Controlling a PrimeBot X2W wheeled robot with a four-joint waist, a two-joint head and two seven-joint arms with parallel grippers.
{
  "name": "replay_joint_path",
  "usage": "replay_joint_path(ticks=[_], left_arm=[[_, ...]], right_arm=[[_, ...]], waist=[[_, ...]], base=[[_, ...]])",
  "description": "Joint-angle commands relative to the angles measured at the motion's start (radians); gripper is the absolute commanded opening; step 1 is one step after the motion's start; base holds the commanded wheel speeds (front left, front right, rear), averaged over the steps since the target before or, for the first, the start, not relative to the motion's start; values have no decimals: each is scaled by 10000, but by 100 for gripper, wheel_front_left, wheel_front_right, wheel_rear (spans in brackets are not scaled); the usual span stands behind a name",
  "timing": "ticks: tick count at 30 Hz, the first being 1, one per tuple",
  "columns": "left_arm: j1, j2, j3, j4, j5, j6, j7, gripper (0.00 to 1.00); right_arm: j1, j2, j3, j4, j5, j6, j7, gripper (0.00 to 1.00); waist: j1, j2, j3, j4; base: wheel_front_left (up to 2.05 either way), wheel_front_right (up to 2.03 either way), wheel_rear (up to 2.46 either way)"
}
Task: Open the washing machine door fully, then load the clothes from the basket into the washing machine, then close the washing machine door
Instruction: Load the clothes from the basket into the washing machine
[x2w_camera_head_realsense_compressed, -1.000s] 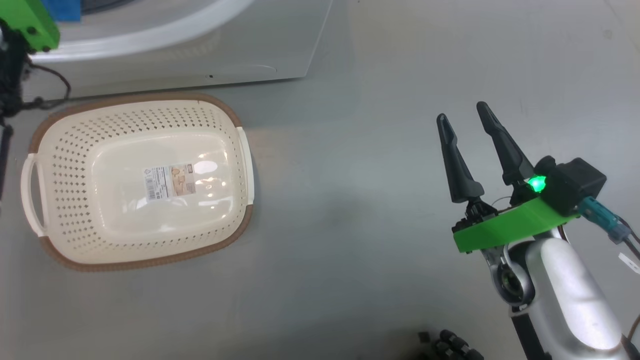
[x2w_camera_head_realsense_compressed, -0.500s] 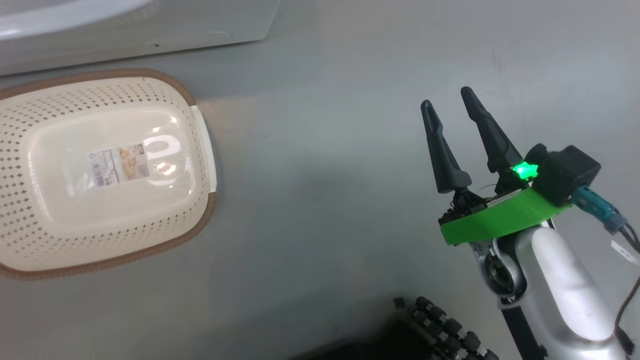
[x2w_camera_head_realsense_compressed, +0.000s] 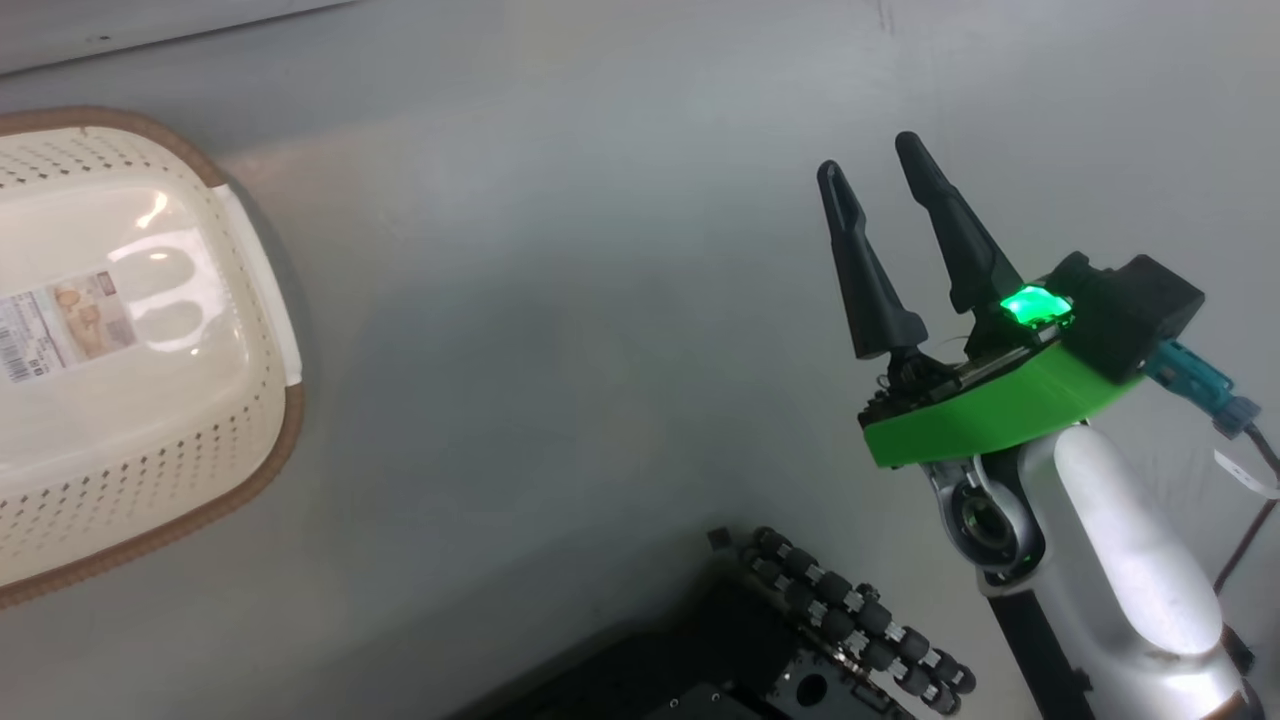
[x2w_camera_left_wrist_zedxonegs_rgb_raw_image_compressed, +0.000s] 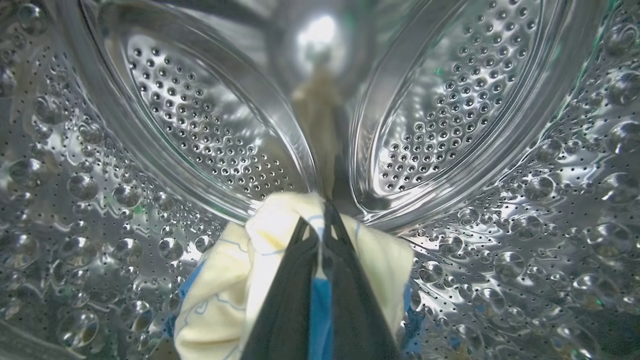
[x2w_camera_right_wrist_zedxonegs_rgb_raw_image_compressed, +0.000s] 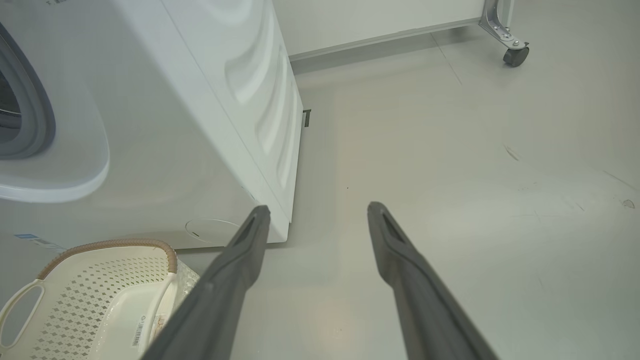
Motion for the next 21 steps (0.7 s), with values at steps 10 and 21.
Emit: replay_joint_path(ticks=[10,21], left_arm=[[-999,348,0,1184,191,145,-90,100],[-801,-117,-579,1579,373,-100,-608,100]], right_arm=[[77,-73,200,-278,135,4,-95,100],[0,-73,-35,-227,-104,4,-95,100]], waist=[[-1,0,430,-264],[-1,0,108,188]], base=[[0,0,0],[0,0,0]])
